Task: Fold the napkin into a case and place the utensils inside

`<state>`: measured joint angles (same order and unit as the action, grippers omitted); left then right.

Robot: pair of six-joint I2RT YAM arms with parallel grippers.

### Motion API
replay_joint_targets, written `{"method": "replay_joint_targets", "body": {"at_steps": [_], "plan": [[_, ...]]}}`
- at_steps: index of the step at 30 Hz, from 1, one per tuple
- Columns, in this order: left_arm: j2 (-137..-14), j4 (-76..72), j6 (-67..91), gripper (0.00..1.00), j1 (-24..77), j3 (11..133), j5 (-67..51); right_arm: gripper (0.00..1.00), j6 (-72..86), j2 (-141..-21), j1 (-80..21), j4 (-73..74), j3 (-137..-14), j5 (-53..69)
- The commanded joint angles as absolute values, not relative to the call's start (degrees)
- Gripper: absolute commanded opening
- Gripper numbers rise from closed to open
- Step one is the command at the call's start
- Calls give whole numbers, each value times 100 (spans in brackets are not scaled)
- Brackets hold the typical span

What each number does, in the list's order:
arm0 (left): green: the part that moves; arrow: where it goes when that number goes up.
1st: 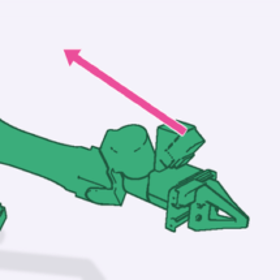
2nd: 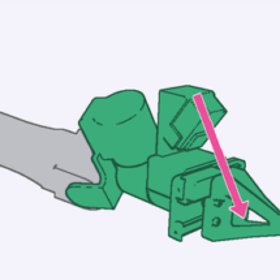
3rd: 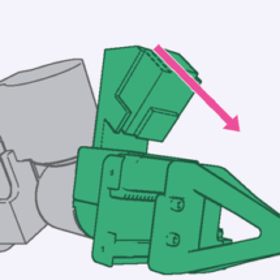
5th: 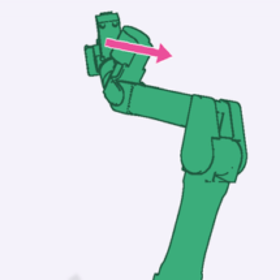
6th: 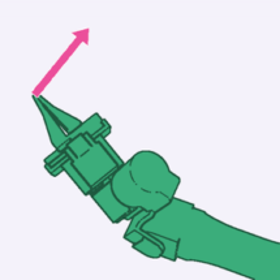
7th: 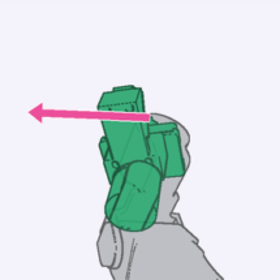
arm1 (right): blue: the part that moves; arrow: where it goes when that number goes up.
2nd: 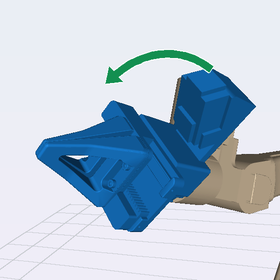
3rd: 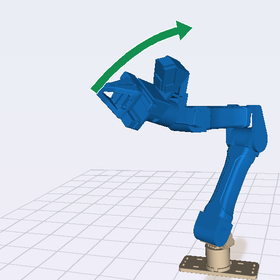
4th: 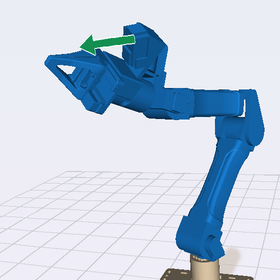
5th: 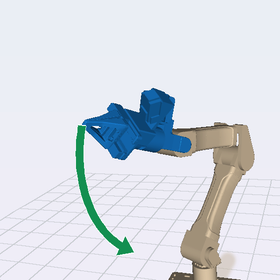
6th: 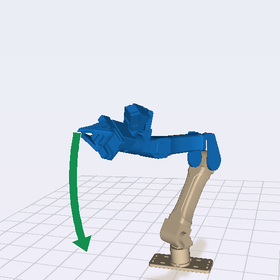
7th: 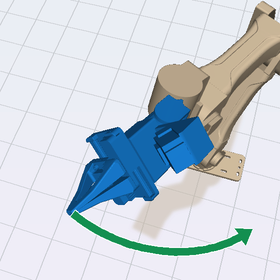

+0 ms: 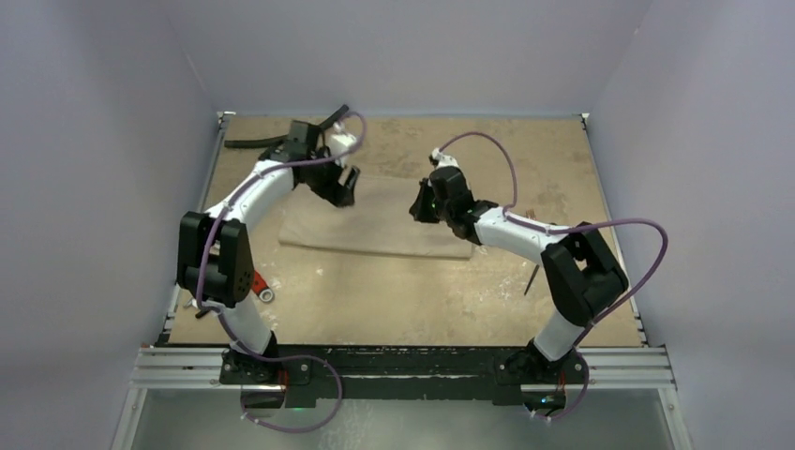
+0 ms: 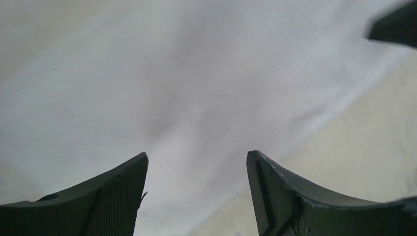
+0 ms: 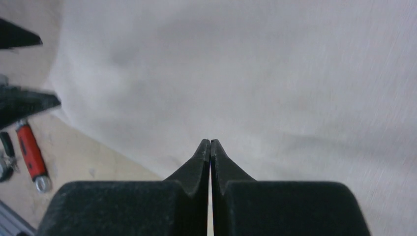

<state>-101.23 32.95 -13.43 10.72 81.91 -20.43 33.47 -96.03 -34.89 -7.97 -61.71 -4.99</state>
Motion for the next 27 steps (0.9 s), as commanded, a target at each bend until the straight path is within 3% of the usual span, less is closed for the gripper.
{"method": "replay_joint_targets", "body": {"at_steps": [1, 5, 10, 15, 22, 27], "plan": [[-10136, 4133, -2151, 69, 1612, 7263, -2915, 0, 4021, -9685, -3279, -1209, -5417, 597], [-10325, 4107, -2307, 62, 1726, 7011, -3076, 0, 4137, -9995, -3270, -1265, -5205, 895], [-10490, 3626, -2379, 55, 1767, 6645, -2371, 0, 4152, -10344, -3261, -1157, -5209, 697], [-10478, 3161, -2540, 53, 1768, 6204, -1635, 0, 4136, -10431, -3252, -1111, -5149, 588], [-10477, 2949, -2518, 51, 1784, 6014, -1599, 0, 3949, -10217, -3237, -1185, -5361, 553], [-10574, 2891, -2478, 50, 1810, 5975, -1603, 4, 4184, -10121, -3464, -1655, -5639, 1705]]}}
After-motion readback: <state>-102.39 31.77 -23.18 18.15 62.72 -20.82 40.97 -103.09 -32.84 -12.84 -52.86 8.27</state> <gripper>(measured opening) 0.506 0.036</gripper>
